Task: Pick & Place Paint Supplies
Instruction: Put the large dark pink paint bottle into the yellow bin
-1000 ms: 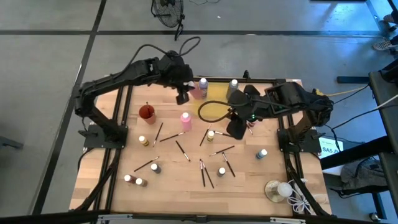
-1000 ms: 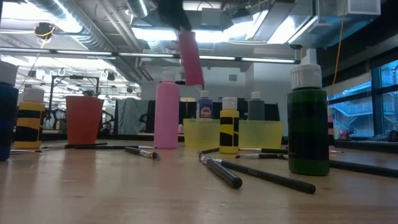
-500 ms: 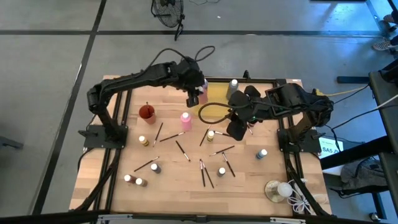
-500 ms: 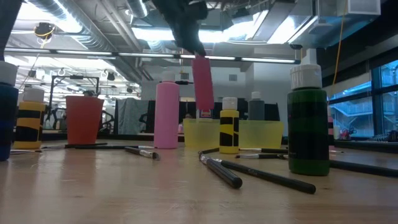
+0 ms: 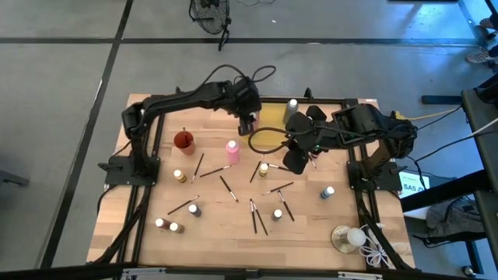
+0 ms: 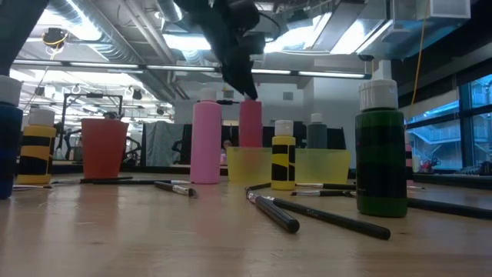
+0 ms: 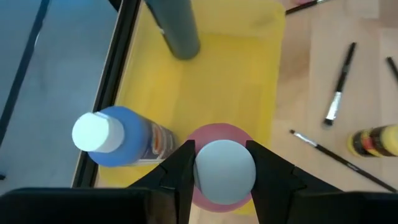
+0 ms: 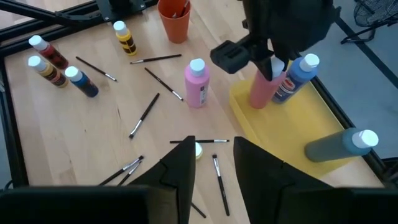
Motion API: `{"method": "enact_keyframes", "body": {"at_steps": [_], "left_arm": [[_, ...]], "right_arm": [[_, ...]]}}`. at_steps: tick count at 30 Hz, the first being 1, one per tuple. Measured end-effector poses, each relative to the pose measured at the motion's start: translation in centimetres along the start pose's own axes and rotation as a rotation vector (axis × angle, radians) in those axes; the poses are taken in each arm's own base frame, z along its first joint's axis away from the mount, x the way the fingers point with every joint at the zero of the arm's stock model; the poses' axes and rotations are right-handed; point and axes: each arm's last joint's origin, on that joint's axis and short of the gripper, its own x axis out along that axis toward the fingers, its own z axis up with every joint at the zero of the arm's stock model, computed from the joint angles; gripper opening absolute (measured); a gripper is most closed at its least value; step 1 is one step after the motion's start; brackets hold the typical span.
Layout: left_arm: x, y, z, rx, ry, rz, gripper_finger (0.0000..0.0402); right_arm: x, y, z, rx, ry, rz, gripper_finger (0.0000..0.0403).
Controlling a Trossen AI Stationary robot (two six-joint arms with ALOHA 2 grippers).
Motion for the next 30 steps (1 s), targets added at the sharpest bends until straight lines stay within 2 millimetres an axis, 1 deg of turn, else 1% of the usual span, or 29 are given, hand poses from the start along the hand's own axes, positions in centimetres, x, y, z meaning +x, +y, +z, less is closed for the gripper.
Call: {"method": "enact_keyframes", "body": {"at_steps": [5,12,25,30], "left_arm": [[1.4,0.7,-0.3,-0.016,0.02,-0.001,0.0116],[2.5,1.4,-0.7,-0.033,0.019,0.001,0.0116],[3.3,1.9,-0.9,-0.043,0.028,0.002,0.0116],[3.3,1.9,-0.9,-0.042,0.031,0.002,0.014]], "right_arm": [[0.0,0.0,0.0,0.001,0.0,0.0,0.0112],[0.1,0.1,0.0,0.001,0.003,-0.001,0.0112],[0.1,0.2,-0.1,-0.019,0.004,0.001,0.0112],[0.1,0.2,-0.1,-0.019,0.004,0.001,0.0112]]}}
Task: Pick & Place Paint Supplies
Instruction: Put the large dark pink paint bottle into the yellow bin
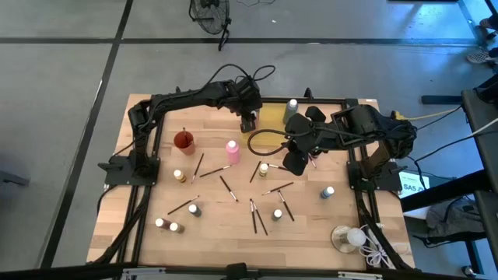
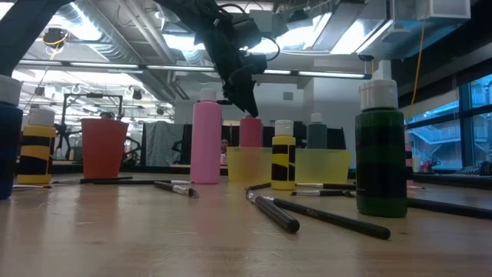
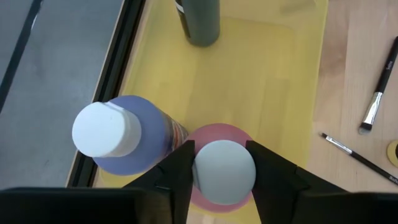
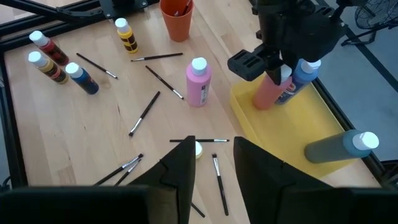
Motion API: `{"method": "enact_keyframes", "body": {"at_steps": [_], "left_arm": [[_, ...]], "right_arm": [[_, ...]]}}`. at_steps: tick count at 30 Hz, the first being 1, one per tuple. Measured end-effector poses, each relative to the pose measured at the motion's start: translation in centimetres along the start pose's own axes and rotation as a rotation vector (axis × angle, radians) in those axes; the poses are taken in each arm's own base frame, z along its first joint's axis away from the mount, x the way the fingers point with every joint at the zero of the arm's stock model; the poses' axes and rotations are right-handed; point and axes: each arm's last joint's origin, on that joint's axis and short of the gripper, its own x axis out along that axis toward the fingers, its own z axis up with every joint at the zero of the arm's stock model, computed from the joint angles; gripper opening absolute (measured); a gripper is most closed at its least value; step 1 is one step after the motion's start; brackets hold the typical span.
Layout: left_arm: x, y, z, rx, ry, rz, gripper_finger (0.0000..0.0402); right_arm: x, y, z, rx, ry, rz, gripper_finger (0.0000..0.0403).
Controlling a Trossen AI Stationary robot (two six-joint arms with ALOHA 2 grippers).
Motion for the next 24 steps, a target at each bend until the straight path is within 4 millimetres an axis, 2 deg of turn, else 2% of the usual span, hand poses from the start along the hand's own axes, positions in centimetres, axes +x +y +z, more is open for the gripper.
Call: {"method": "enact_keyframes", "body": {"at_steps": [18,24], "left_arm": [[0.0,0.0,-0.1,0.007,0.011,0.022,0.0169],[-1.1,0.0,0.0,0.034,0.007,0.03,0.0176]], "right_arm": [[0.0,0.0,0.0,-0.001,0.0,0.0,0.0112],[0.0,0.0,0.0,-0.001,0.0,0.0,0.0112]]}}
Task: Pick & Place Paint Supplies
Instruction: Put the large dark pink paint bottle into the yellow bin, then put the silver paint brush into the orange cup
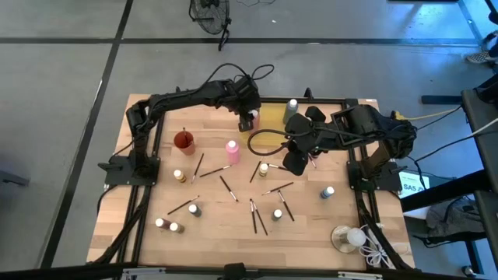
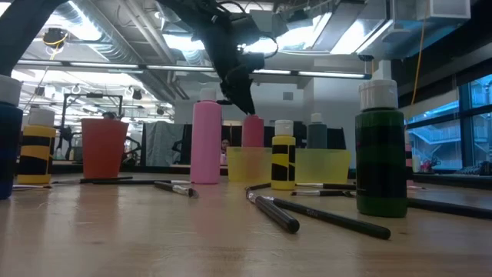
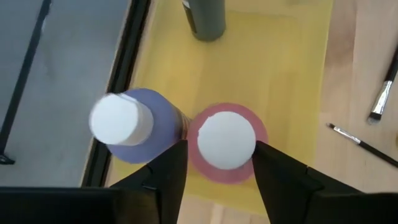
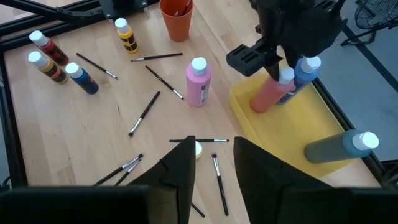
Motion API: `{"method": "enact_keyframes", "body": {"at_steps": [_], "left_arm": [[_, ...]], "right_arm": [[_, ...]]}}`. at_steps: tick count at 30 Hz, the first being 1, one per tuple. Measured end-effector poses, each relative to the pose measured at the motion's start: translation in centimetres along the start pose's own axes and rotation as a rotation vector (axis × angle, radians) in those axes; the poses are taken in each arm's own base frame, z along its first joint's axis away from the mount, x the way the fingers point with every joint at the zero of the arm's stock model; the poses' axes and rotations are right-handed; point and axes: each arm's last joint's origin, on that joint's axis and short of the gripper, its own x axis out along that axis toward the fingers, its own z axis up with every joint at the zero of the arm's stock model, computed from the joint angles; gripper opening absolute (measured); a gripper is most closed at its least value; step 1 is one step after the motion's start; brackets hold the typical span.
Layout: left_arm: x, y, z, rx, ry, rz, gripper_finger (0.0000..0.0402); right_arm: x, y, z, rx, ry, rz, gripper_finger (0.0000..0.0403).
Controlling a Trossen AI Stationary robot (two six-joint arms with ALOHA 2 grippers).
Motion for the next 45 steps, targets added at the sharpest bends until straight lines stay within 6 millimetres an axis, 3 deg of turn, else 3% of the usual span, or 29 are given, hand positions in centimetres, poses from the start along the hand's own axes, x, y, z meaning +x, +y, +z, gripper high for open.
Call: {"method": "enact_keyframes", "body": {"at_steps": [12,15,26,36,45], "left_arm": [[-2.8,0.0,-0.7,0.014,0.067,0.04,0.018],[-4.2,-0.2,-0.6,0.027,0.042,0.038,0.018],[-13.6,-1.0,-1.4,0.036,-0.112,0.075,0.018],[-20.8,-1.6,-3.7,-0.009,-0.218,0.105,0.018],[-22.8,-2.1,-5.3,-0.051,-0.194,0.094,0.0178]], "right_arm": [[0.0,0.0,0.0,-0.007,0.0,0.0,0.0112],[0.0,0.1,0.0,-0.009,0.012,0.02,0.0112],[-0.3,1.1,-0.7,-0.211,0.125,0.269,0.0112],[1.3,2.8,-0.9,-0.265,0.18,0.289,0.0112],[1.6,2.9,-0.9,0.077,0.237,0.259,0.0112]]}}
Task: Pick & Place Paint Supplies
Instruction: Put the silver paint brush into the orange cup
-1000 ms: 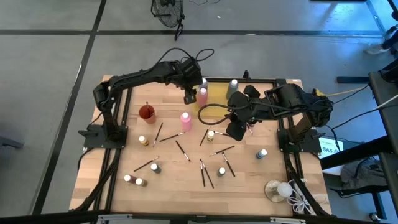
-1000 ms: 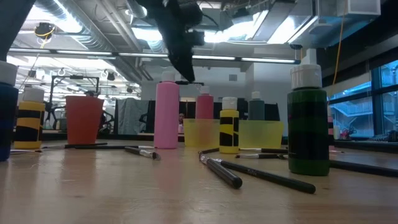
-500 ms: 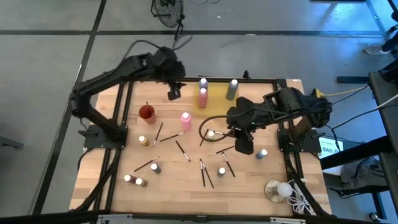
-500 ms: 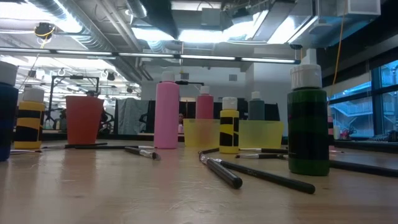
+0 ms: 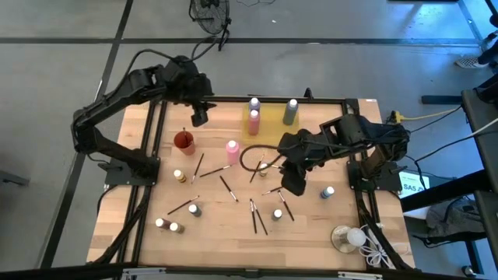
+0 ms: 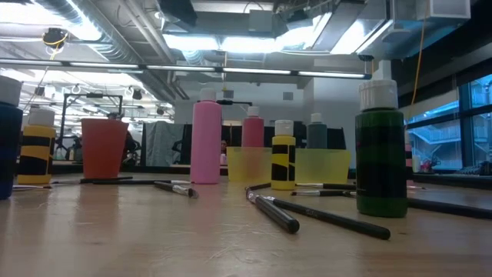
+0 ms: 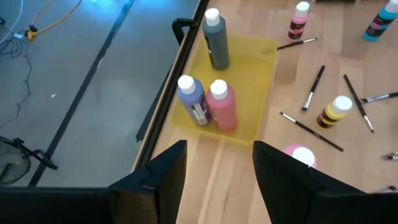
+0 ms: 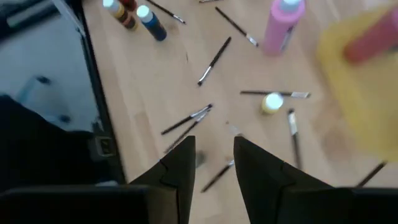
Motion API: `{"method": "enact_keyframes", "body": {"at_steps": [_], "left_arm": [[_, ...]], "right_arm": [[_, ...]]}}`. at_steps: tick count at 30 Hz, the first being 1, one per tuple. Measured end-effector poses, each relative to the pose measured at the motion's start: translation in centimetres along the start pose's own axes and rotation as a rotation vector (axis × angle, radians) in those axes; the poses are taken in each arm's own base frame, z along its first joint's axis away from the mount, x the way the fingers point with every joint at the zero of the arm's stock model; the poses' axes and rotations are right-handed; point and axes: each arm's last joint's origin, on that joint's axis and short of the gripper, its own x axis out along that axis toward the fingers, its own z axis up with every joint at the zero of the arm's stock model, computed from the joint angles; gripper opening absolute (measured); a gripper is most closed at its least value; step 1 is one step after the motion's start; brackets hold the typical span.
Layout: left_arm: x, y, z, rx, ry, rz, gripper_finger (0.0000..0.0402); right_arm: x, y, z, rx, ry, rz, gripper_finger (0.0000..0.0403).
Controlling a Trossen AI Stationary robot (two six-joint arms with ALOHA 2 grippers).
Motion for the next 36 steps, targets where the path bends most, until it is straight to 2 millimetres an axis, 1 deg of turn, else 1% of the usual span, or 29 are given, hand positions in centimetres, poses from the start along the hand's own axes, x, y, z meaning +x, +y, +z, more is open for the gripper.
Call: {"method": "enact_keyframes", "body": {"at_steps": [4,10,12,15,20,23,25,30,36], "left_arm": [[0.0,0.0,-0.1,0.0,0.01,-0.002,0.0175],[0.0,0.0,-0.1,0.0,0.012,-0.003,0.0177],[0.0,-0.1,-0.2,0.001,0.025,-0.006,0.0177],[0.0,-0.1,-0.5,-0.006,0.048,-0.011,0.0176],[-0.1,-0.3,-1.2,-0.025,0.121,-0.027,0.0171],[-0.5,-0.4,-1.7,-0.051,0.156,-0.04,0.0168],[-1.1,-0.7,-2.1,-0.061,0.176,-0.052,0.0166],[-3.3,-1.2,-2.9,-0.098,0.153,-0.058,0.0163],[-5.6,-1.5,-3.5,-0.159,0.09,-0.052,0.0162]], "right_arm": [[0.0,0.1,-0.1,0.168,0.016,0.018,0.0112],[0.0,0.5,-0.4,0.388,-0.008,-0.006,0.0112],[0.5,0.8,-0.7,0.442,-0.003,-0.024,0.0112],[2.0,1.3,-1.4,0.499,0.038,-0.072,0.0112],[5.7,1.2,-2.9,0.514,0.163,-0.182,0.0112],[7.4,0.9,-3.7,0.515,0.234,-0.229,0.0112],[8.3,0.6,-4.1,0.513,0.262,-0.259,0.0112],[9.3,0.0,-4.3,0.492,0.286,-0.294,0.0112],[9.6,0.0,-4.0,0.498,0.268,-0.277,0.0112]]}}
